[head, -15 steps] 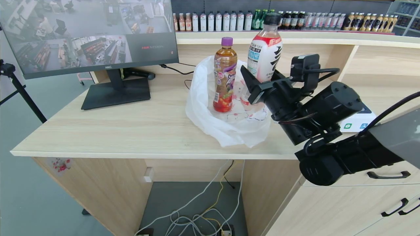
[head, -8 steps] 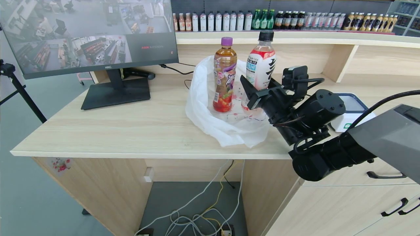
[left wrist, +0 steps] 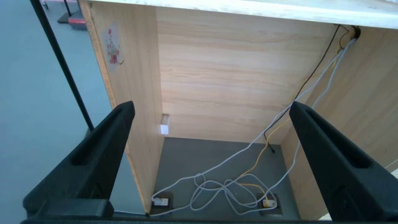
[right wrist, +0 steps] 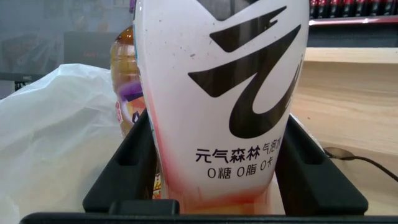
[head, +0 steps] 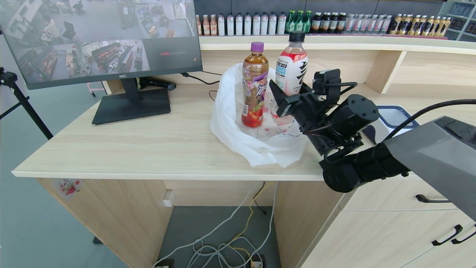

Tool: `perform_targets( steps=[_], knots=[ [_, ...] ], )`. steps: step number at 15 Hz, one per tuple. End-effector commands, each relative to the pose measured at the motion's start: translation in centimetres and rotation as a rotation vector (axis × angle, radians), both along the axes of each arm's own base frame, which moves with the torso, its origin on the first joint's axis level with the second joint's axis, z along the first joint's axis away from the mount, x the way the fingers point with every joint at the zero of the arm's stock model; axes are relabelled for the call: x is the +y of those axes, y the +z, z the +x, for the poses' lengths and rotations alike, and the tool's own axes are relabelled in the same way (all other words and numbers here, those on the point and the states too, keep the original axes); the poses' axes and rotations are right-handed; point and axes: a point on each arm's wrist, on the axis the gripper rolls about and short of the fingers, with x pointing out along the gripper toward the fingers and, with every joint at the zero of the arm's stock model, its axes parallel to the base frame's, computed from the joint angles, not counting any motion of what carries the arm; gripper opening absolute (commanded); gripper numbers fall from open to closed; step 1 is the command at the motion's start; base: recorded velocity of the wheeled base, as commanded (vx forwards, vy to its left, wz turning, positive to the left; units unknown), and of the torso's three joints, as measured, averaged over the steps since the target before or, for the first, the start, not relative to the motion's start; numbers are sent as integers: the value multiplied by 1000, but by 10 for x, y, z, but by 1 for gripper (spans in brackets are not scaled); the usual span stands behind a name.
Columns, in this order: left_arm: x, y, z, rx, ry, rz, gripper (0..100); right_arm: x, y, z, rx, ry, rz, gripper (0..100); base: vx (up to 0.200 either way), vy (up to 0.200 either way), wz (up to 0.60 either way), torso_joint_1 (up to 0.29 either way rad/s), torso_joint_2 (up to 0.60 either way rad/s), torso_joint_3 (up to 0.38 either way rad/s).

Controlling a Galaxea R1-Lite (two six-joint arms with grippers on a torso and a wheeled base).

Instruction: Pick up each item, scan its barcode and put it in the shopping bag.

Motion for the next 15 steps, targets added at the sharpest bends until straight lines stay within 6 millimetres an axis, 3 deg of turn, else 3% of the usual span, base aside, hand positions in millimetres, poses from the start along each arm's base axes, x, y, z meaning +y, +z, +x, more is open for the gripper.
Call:
perform_targets(
  steps=[1,15],
  knots=[
    [0,0,0,-1,0,1,100,4,-10,12,14,-5,-7,0,0,0,0,0,0,0],
    [0,0,0,1,0,3,100,-3,-22,21,79,-14,-48,0,0,0,0,0,0,0]
  ],
)
